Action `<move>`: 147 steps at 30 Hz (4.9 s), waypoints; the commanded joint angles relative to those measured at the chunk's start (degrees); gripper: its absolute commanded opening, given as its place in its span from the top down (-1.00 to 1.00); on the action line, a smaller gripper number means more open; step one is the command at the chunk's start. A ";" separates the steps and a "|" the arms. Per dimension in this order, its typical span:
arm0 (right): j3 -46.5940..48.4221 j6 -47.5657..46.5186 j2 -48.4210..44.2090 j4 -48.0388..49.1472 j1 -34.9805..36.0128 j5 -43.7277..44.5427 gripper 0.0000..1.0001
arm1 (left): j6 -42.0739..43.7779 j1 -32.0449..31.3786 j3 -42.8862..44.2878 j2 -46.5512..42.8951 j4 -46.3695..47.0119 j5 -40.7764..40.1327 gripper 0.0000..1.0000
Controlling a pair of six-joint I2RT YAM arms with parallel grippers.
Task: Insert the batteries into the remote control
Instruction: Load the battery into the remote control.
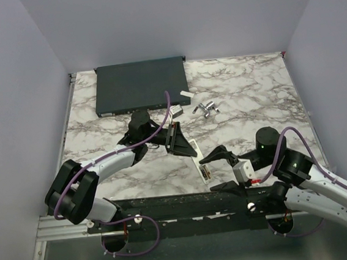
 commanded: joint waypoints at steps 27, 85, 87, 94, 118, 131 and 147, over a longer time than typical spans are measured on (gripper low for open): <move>-2.54 -8.87 -0.08 -1.89 0.90 1.93 -0.70 | 0.22 -0.37 0.91 -1.23 0.75 0.05 1.00; -1.00 -9.31 2.19 -6.30 1.29 2.75 -0.05 | -5.26 -0.37 0.06 -0.90 8.13 0.64 1.00; -0.89 -9.39 2.32 -6.62 1.29 3.00 -0.05 | -5.13 -0.33 0.03 -0.84 8.13 0.69 1.00; -0.78 -8.17 2.13 -7.33 1.29 4.84 -0.05 | -5.10 -0.37 0.00 -1.05 8.13 0.34 1.00; -2.67 -1.22 0.65 -8.05 1.29 7.90 -0.03 | -4.81 -0.28 0.75 -1.05 8.12 -0.46 1.00; -2.68 -0.61 2.21 -9.14 1.30 7.68 0.18 | -4.34 -0.20 1.25 -1.67 7.79 -0.63 1.00; -2.45 -0.91 2.16 -10.20 1.29 6.43 0.28 | -3.12 0.33 1.69 -1.78 6.28 -0.96 1.00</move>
